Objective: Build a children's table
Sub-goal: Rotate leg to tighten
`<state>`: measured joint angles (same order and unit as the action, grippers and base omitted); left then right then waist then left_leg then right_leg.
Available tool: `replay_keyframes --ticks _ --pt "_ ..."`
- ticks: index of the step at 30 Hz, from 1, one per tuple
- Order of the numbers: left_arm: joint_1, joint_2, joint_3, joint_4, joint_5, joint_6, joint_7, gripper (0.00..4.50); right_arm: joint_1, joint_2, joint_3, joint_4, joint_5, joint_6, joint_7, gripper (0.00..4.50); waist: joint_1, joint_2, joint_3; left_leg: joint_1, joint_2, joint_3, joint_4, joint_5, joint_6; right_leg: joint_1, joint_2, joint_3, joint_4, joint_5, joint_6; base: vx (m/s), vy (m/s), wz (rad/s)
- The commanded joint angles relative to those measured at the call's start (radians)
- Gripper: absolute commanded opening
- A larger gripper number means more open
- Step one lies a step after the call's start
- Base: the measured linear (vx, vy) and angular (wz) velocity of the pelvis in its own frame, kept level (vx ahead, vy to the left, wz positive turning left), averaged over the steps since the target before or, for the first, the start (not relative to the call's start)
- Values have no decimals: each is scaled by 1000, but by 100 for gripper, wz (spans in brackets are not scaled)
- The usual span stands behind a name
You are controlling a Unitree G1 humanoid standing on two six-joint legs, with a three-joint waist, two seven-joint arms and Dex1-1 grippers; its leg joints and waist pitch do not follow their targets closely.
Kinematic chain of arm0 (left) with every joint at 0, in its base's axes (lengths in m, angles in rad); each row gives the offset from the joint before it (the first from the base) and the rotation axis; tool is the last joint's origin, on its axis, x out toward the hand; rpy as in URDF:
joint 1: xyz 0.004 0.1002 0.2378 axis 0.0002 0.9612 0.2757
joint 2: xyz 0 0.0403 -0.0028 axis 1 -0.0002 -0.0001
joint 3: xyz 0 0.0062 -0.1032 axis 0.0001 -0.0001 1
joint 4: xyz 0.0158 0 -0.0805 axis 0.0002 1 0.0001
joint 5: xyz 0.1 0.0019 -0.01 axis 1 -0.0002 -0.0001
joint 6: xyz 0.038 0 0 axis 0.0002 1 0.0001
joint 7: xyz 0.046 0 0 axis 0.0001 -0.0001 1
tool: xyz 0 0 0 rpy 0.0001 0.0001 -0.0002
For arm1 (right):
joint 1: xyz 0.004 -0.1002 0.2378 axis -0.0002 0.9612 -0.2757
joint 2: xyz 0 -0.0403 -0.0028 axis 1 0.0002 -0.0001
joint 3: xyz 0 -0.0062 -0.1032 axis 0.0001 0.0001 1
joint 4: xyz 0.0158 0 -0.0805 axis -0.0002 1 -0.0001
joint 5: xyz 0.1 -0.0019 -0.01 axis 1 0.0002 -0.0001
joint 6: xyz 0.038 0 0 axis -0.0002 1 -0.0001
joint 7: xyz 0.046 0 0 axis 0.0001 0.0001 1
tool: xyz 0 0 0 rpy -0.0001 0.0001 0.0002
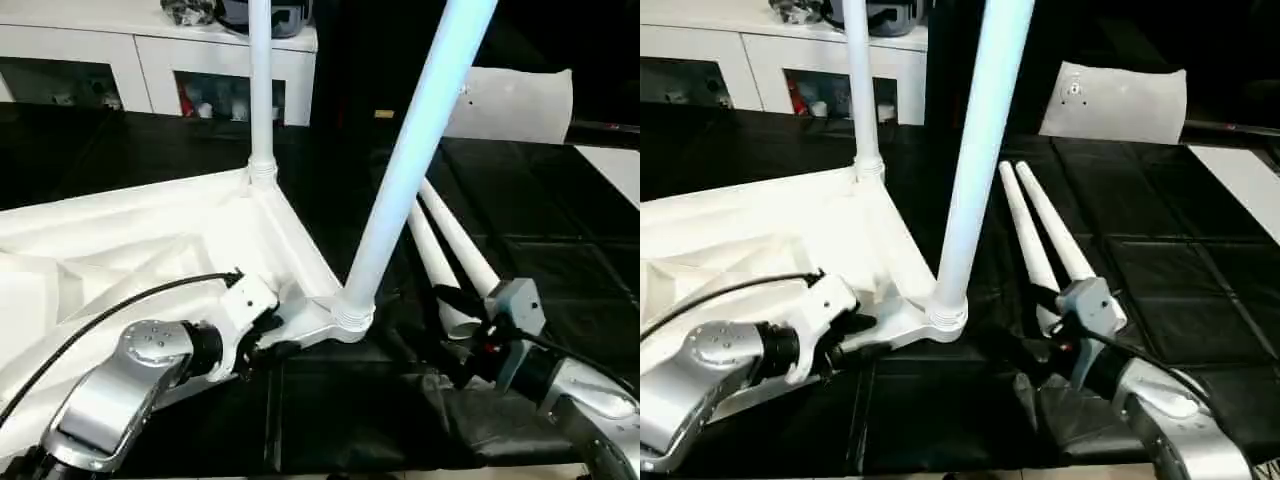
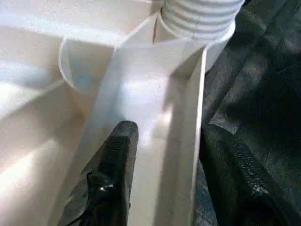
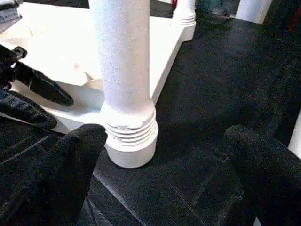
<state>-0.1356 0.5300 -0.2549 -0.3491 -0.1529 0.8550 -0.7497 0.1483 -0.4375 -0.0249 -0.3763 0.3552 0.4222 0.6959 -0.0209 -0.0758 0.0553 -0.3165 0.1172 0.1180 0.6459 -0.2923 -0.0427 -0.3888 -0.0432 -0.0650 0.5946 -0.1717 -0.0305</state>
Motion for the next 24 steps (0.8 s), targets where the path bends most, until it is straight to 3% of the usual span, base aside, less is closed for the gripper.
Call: replay_keyframes --ticks 1,5,9,11,14,20,24 --pt "-17 1 -17 -7 10 15 8 194 1 -11 3 -7 -5 -12 2 450 1 15 -38 -25 104 -35 -98 -89 78 48 -116 71 -78 -376 -188 0 0 0" --pt "-38 -5 -28 6 10 33 14 163 0 -19 15 -17 -3 -3 16 450 1 17 -37 -23 105 -34 -98 -90 78 46 -115 69 -80 -379 -187 0 0 0" --pt "-50 -3 -41 -8 -9 62 11 139 2 -35 30 -22 1 8 25 450 0 11 -37 -26 105 -34 -99 -89 75 47 -117 67 -81 -402 -175 0 0 0" --pt "-52 3 -48 -12 -9 65 4 104 2 -37 34 -22 -4 4 27 450 1 10 -38 -26 105 -34 -99 -85 75 47 -117 68 -81 -405 -170 0 0 0" --pt "-56 15 -68 -16 7 64 6 92 -7 -32 41 -14 -13 -4 23 450 1 11 -37 -26 106 -34 -100 -86 78 46 -117 67 -81 -407 -169 0 0 0" --pt "-67 29 -100 -14 28 56 25 28 -16 -41 58 -12 -12 -14 34 450 1 9 -35 -27 105 -34 -100 -103 73 45 -118 67 -86 -440 -158 0 0 0" --pt "-74 43 -117 -7 40 37 17 4 -18 -50 71 -10 -11 -22 59 450 0 13 -36 -26 106 -37 -102 -114 70 43 -117 66 -87 -446 -149 0 0 0"
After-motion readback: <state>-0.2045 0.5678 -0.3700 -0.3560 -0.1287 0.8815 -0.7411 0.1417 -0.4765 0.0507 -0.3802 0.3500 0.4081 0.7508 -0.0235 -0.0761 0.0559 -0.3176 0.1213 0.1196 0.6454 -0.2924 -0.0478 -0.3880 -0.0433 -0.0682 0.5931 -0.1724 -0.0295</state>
